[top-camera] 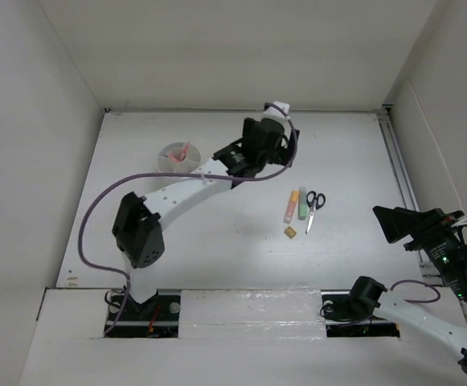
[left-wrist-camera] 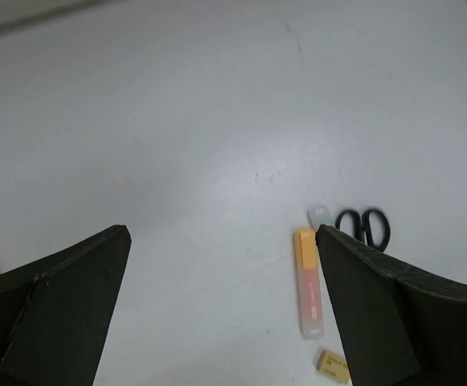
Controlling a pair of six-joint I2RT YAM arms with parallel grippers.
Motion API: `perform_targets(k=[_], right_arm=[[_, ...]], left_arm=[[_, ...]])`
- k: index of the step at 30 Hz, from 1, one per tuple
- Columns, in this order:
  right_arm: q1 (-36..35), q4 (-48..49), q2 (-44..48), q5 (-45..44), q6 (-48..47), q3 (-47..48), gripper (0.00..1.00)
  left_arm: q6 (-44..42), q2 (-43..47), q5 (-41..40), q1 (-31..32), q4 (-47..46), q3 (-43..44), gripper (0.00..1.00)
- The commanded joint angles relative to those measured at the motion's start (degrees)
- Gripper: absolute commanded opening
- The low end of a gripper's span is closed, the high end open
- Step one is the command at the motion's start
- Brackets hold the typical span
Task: Sort the stationery into containers
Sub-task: Pick up the stationery from the center of the board.
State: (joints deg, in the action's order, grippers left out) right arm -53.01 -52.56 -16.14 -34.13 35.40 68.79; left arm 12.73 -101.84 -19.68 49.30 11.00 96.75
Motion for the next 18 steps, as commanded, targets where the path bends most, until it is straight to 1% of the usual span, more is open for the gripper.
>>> perform_targets(k=[1, 4, 6, 7, 8, 9, 10, 13, 18], right_arm=[[-0.6, -1.33, 0.06, 1.16, -0.68, -1.47, 0.99], [-0.6, -1.32, 0.06, 3.01, -0.68, -2.78, 0.99], [-0.6, -0.79, 0.06, 4.33, -0.68, -2.79, 0.99], [-0.6, -0.79, 0.06, 4.33, -0.68, -2.79, 0.99], [-0.6, -0.79, 0.67, 5.12, -0.68, -2.79, 0.99], [-0.6, -0.79, 0.67, 5.13, -0.68, -2.79, 0.99], [-0.6, -0.79, 1.19, 5.13, -0.68, -2.79, 0.99], [-0.6, -0.79, 1.82, 5.13, -0.68, -3.4, 0.99], [-0.6, -0.79, 1.82, 5.13, -1.21, -3.93, 0.99]], left_arm=[[-1.39, -4.76, 0.79, 5.18, 6.49, 3.0, 1.0], [-0.25, -9.33, 0.79, 5.9, 10.16, 5.11, 1.0], [0.63, -11.53, 1.48, 5.9, 11.93, 8.35, 1.0], [0.63, -14.15, 2.01, 5.9, 14.81, 9.85, 1.0], [1.24, -15.39, 2.54, 5.9, 16.31, 12.73, 1.0], [1.24, -16.53, 2.54, 5.9, 17.46, 13.54, 1.0], [1.77, -18.2, 3.76, 5.9, 18.34, 13.55, 1.0], [2.39, -19.27, 6.14, 5.9, 18.88, 13.55, 1.0], [2.39, -23.83, 6.76, 5.9, 21.33, 16.53, 1.0]])
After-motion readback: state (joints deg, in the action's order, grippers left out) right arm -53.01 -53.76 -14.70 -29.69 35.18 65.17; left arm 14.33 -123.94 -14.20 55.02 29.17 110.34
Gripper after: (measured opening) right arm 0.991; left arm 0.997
